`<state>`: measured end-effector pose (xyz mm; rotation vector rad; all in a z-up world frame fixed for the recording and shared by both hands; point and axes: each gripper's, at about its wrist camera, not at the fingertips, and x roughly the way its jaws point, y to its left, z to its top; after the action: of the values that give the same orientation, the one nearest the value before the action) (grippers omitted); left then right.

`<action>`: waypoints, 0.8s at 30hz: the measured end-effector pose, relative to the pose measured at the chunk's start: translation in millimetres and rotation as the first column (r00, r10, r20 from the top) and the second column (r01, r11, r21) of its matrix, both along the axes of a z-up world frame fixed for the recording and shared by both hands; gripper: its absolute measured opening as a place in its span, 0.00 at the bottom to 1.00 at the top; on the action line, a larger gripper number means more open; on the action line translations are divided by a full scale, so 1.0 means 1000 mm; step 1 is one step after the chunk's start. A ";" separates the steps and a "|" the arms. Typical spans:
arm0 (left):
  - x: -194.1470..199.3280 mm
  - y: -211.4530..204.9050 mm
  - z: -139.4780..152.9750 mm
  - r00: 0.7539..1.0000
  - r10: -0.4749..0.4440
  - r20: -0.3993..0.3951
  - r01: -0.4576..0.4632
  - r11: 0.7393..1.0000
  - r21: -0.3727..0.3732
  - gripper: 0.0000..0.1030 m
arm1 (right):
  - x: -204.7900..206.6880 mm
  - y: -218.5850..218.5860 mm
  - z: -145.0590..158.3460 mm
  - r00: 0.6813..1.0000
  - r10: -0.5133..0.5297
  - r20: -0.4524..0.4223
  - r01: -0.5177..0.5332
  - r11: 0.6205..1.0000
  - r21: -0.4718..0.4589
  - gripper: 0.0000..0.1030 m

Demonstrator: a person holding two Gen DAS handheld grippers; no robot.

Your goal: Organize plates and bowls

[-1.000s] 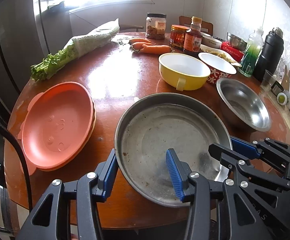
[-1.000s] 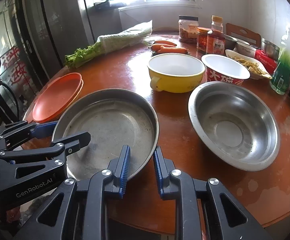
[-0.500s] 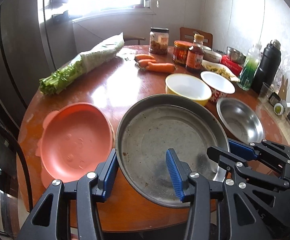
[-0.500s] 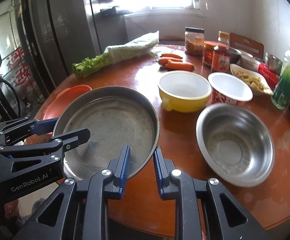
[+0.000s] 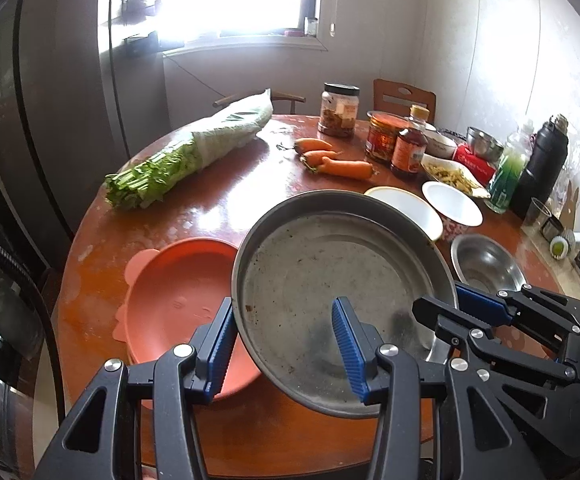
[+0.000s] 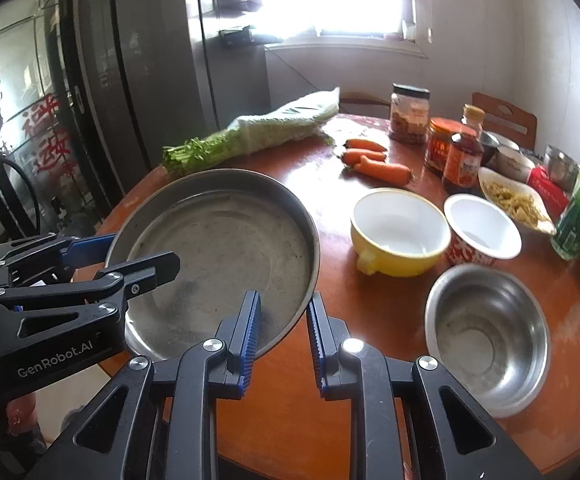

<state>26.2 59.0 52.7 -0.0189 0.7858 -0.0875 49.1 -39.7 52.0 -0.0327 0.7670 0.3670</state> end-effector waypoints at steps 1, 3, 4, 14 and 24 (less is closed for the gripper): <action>0.000 0.002 0.001 1.000 0.004 0.005 -0.004 1.000 -0.001 0.47 | 0.001 0.002 0.001 1.000 0.003 0.003 -0.003 1.000 -0.001 0.23; 0.001 0.007 0.003 1.000 0.012 0.011 -0.012 1.000 0.000 0.47 | 0.003 0.007 0.005 1.000 0.008 0.012 -0.008 1.000 -0.001 0.23; 0.001 0.010 0.005 1.000 0.016 0.016 -0.016 1.000 -0.001 0.47 | 0.005 0.012 0.007 1.000 0.013 0.016 -0.013 1.000 -0.002 0.23; 0.004 0.043 0.015 0.997 0.066 0.041 -0.066 0.998 -0.008 0.47 | 0.019 0.044 0.023 0.997 0.061 0.051 -0.061 0.998 -0.006 0.23; 0.006 0.074 0.027 0.991 0.114 0.075 -0.114 0.993 -0.006 0.47 | 0.032 0.075 0.039 0.989 0.115 0.091 -0.113 0.993 -0.017 0.23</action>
<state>31.7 133.1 79.3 -0.0620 0.7074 0.0192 81.5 35.0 91.0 -0.1047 0.6776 0.4665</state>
